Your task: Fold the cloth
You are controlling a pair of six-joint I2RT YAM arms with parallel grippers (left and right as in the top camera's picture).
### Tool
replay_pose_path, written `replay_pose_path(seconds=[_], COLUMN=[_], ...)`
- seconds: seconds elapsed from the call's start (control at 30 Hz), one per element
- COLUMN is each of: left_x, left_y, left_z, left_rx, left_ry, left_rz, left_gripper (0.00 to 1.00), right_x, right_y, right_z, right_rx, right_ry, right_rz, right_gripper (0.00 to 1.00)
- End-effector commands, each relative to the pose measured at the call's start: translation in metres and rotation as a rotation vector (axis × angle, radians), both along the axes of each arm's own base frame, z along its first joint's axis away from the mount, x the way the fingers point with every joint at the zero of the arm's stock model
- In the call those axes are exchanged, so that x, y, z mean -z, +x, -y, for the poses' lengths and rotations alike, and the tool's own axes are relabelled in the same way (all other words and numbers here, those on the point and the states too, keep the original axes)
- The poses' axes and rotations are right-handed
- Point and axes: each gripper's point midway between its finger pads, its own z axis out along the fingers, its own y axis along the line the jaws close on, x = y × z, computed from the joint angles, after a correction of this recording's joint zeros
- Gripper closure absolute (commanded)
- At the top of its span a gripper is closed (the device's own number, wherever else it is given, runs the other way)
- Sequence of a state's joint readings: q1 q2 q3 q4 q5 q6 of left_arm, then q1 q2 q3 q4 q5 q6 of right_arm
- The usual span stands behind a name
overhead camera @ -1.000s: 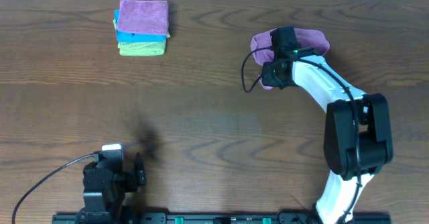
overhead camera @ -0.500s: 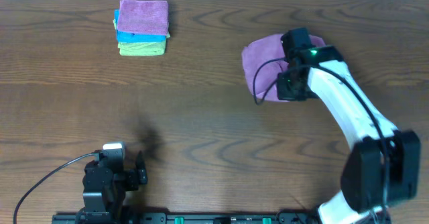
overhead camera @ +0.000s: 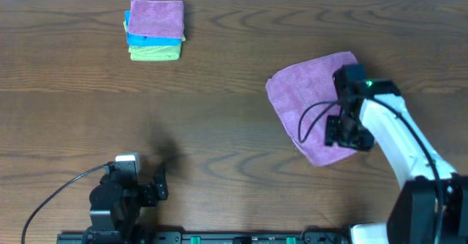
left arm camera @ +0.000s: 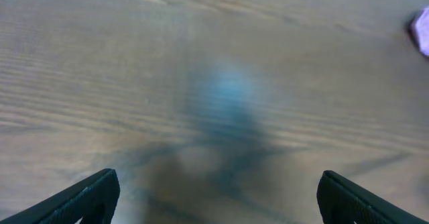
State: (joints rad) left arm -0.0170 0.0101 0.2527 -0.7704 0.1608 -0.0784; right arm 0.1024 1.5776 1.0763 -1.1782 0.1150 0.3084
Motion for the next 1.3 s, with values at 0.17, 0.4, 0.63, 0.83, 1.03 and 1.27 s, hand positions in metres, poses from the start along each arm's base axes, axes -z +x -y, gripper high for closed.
replay_pose_path(seconds=[0.17, 0.4, 0.63, 0.83, 1.03, 1.27], left_x=[-0.010, -0.016, -0.038, -0.072, -0.093, -0.084], left_y=[0.005, -0.003, -0.003, 0.012, 0.031, 0.061], left_z=[0.012, 0.044, 0.053, 0.055, 0.078, 0.097], left_rx=[0.039, 0.183, 0.158, 0.143, 0.225, 0.183], left_ry=[-0.065, -0.201, -0.326, -0.333, -0.367, -0.468], left_rz=[0.045, 0.030, -0.065, -0.211, -0.358, -0.453], left_gripper=[0.04, 0.05, 0.04, 0.04, 0.04, 0.05], right_x=[-0.041, -0.049, -0.055, -0.057, -0.055, -0.049], right_y=[0.005, 0.024, 0.050, 0.053, 0.050, 0.048], right_z=[-0.016, -0.029, -0.010, 0.014, 0.059, 0.023], right_rx=[-0.095, -0.266, -0.150, -0.045, 0.070, -0.084], right_ry=[0.083, 0.142, 0.142, 0.215, 0.189, 0.484], right_rz=[0.192, 0.285, 0.393, 0.423, 0.446, 0.492], right_gripper=[0.14, 0.15, 0.16, 0.18, 0.16, 0.17])
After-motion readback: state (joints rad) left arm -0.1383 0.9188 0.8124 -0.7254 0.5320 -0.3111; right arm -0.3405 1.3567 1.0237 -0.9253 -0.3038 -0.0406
